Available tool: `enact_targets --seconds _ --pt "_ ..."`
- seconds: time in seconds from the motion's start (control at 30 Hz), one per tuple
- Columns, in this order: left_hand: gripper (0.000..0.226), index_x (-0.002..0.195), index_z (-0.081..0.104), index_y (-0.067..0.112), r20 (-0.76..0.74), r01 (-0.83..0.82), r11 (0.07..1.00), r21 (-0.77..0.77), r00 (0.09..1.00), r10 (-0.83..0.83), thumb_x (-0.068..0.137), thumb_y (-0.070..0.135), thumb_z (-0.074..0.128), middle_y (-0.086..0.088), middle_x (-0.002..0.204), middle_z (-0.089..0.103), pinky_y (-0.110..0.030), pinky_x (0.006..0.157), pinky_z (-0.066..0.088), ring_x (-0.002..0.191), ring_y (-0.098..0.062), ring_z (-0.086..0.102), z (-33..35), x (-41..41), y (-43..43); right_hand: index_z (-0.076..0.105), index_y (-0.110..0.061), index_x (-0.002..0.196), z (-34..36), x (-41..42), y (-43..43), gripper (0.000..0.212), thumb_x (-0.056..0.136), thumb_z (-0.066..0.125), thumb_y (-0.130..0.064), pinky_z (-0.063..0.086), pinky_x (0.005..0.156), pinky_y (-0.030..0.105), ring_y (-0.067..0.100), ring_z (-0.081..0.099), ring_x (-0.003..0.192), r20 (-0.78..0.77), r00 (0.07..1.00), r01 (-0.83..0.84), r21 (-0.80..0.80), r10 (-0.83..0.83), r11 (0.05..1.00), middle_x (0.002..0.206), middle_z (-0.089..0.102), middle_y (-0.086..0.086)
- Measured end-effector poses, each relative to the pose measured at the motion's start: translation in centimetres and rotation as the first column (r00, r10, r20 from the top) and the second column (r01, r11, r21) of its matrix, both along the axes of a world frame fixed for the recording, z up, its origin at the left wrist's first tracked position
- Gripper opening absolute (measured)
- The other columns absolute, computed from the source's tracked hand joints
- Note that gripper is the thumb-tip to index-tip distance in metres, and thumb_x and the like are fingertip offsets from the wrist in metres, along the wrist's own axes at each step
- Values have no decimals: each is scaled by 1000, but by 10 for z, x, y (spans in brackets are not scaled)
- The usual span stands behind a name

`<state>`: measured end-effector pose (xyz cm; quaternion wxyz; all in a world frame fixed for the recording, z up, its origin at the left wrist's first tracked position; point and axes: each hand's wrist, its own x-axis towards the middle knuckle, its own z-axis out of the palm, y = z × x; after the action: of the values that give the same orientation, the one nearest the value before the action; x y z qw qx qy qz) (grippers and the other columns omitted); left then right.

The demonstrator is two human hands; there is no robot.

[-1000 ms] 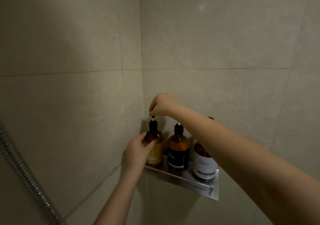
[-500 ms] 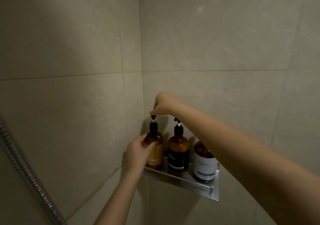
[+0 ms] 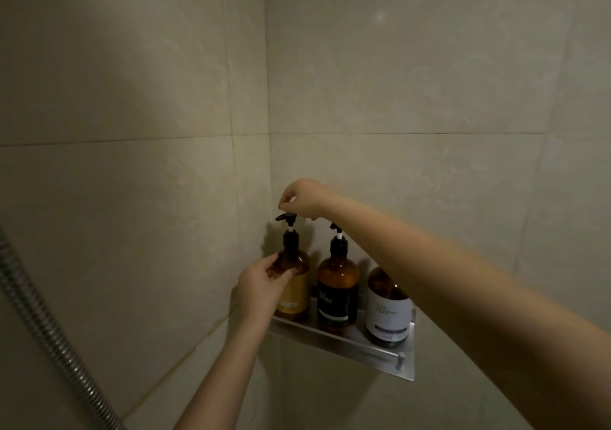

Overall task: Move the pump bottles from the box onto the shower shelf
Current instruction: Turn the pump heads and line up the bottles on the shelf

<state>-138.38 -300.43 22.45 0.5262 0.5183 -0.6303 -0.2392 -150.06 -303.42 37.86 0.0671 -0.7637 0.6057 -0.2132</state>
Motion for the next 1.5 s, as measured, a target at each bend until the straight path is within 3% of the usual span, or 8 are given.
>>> enact_targets --seconds 0.17,0.37,0.73,0.83,1.07,1.2,1.3,1.5 --pt "51 119 62 17 -5 7 1000 10 1000 -7 72 29 76 0 109 70 -8 59 36 81 0 57 1 2 -2 65 -2 106 -3 7 -3 34 91 57 -31 48 56 25 20 60 69 12 989 144 96 -145 985 83 66 10" --pt "56 124 58 17 -3 32 999 6 999 -32 72 30 76 -1 115 68 -11 68 41 91 -2 58 -2 3 -4 66 -10 113 -2 0 -3 29 91 57 -27 47 51 20 13 56 63 132 989 35 180 -60 983 85 65 6" --pt "57 124 58 15 23 29 999 -34 999 -28 72 30 76 -1 117 67 -5 64 38 88 2 55 -3 6 -7 56 -13 127 1 -7 2 40 96 44 -36 45 58 21 12 56 70 -64 997 -27 99 33 995 86 64 2" --pt "46 122 60 20 28 52 998 -26 998 -51 79 35 68 0 116 67 -16 74 46 92 -1 58 -3 11 -15 54 -10 127 18 -17 30 42 98 39 -36 47 75 26 15 59 86 132 991 12 -132 6 991 109 65 9" --pt "31 118 61 24 97 62 998 1 993 -62 90 30 48 -2 117 65 -40 93 47 106 -20 60 -1 14 -26 68 -21 97 -13 -98 138 21 93 48 -27 43 59 17 9 59 73 634 767 226 -408 96 885 76 64 -5" --pt "28 115 59 18 52 97 993 59 994 -101 89 25 51 -6 116 64 -44 96 46 107 -23 59 3 15 -30 67 -25 85 -78 -139 166 17 91 54 -16 42 58 24 14 56 71 709 697 421 -283 -108 862 73 62 0" --pt "29 117 60 12 19 129 990 65 991 -130 89 17 53 -8 118 64 -43 97 46 109 -23 59 5 17 -31 65 -22 97 -118 -154 169 13 85 64 -18 45 60 25 22 60 80 654 704 393 -33 -278 919 89 64 7" --pt "39 122 59 6 -18 186 974 128 982 -186 84 14 63 -12 123 62 -34 93 47 104 -19 59 12 15 -30 41 -22 139 -144 -145 152 63 82 69 -19 48 72 23 24 60 109 571 778 227 133 -262 965 129 55 5"
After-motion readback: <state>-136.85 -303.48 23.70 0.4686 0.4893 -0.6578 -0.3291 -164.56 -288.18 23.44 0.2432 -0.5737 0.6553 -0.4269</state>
